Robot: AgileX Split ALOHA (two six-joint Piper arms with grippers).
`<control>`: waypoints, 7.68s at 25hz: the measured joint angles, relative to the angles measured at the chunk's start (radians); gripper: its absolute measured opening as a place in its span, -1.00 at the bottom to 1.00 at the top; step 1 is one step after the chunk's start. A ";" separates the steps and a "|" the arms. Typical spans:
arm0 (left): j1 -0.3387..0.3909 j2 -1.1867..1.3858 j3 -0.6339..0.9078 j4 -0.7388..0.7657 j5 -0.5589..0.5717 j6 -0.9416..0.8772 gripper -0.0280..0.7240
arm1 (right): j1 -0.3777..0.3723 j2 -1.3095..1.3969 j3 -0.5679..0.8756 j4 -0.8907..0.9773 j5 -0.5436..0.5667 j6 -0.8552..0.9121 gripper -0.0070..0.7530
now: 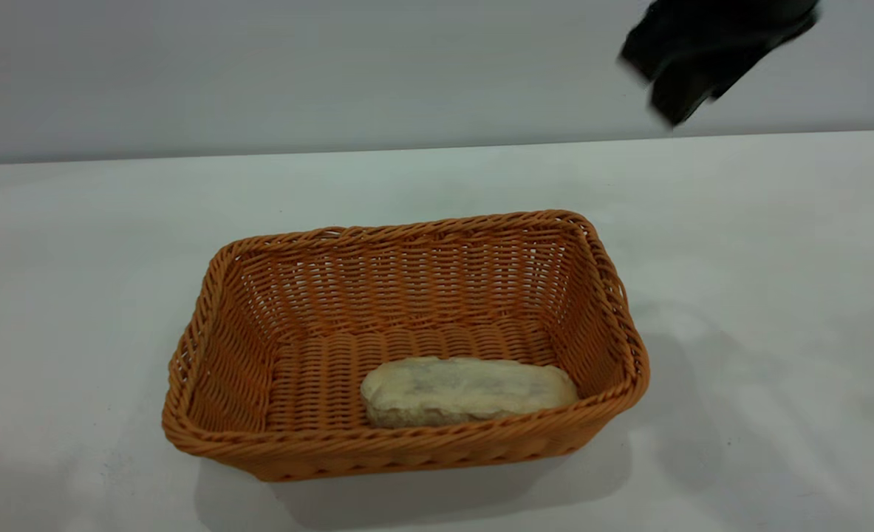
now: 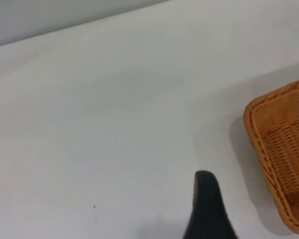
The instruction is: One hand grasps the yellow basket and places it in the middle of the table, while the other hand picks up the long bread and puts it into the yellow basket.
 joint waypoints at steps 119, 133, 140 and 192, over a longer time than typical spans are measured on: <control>0.000 -0.991 0.541 -0.185 0.322 0.125 0.57 | -0.002 -1.495 0.707 0.180 0.508 -0.039 -0.22; 0.000 -0.991 0.541 -0.185 0.322 0.125 0.57 | -0.003 -1.495 0.707 0.180 0.508 -0.039 -0.22; 0.070 -0.991 0.541 -0.185 0.322 0.125 0.57 | -0.179 -1.495 0.707 0.183 0.508 -0.039 -0.22; 0.240 -0.991 0.541 -0.185 0.322 0.126 0.56 | -0.475 -1.671 0.707 0.183 0.511 -0.040 -0.22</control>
